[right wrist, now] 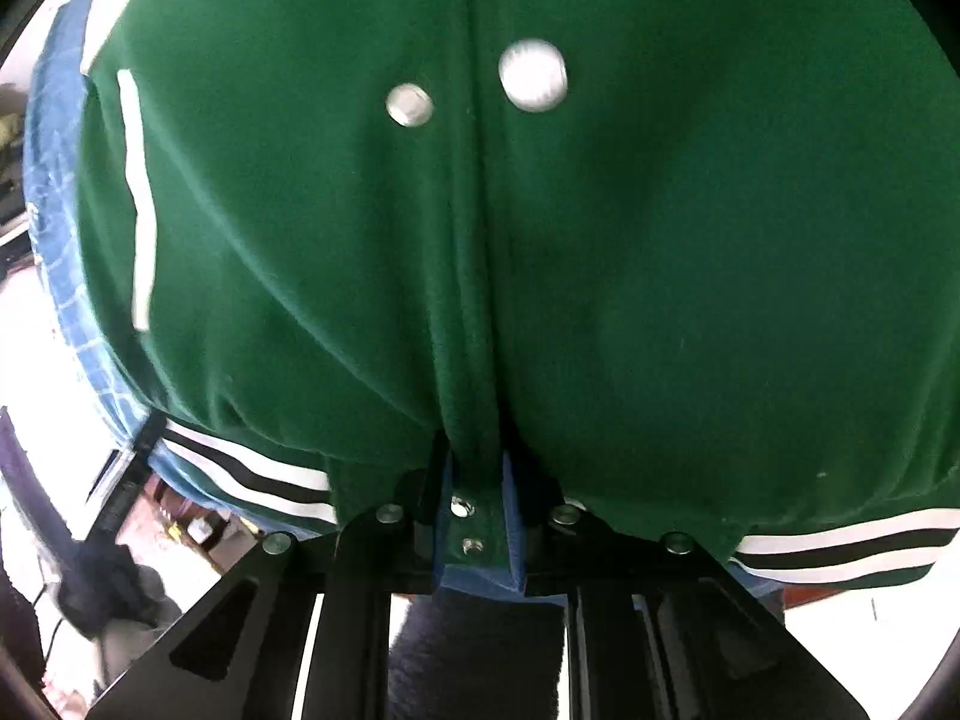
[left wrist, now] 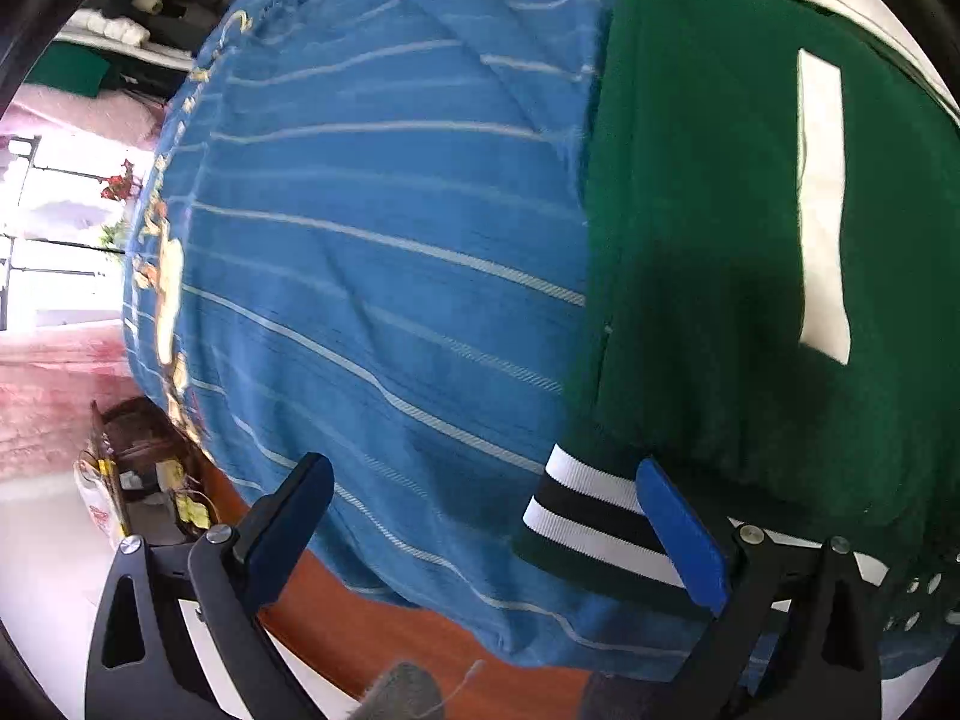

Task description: Fold large clothes

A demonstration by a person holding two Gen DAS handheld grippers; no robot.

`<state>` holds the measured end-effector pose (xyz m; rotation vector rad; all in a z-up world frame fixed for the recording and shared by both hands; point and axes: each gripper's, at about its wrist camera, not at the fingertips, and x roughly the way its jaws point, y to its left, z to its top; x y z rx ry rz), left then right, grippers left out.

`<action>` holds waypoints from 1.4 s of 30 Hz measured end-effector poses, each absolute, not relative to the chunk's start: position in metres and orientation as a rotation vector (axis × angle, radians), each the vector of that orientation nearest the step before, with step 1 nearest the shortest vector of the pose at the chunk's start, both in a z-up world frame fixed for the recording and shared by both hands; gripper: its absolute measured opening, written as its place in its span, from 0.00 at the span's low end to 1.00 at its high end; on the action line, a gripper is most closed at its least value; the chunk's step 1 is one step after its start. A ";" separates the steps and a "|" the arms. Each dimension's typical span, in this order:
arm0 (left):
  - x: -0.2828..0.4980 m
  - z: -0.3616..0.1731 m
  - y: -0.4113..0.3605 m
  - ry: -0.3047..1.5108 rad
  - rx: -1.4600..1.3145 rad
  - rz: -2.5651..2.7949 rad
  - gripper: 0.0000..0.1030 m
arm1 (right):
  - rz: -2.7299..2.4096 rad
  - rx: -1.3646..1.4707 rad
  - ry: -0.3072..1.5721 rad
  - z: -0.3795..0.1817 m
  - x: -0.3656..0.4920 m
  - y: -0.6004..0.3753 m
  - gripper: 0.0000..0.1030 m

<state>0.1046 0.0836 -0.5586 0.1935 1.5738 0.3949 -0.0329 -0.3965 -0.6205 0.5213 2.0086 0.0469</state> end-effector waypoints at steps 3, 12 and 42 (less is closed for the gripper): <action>0.111 -0.527 0.070 1.506 0.222 0.381 1.00 | 0.094 0.605 2.038 -0.610 -0.023 -0.415 0.20; 0.162 -0.486 -0.047 1.275 0.276 0.284 1.00 | -0.160 0.378 1.699 -0.493 0.038 -0.578 0.44; 0.137 -0.548 -0.300 1.234 0.745 0.613 1.00 | 0.153 0.100 1.637 -0.521 0.154 -0.859 0.64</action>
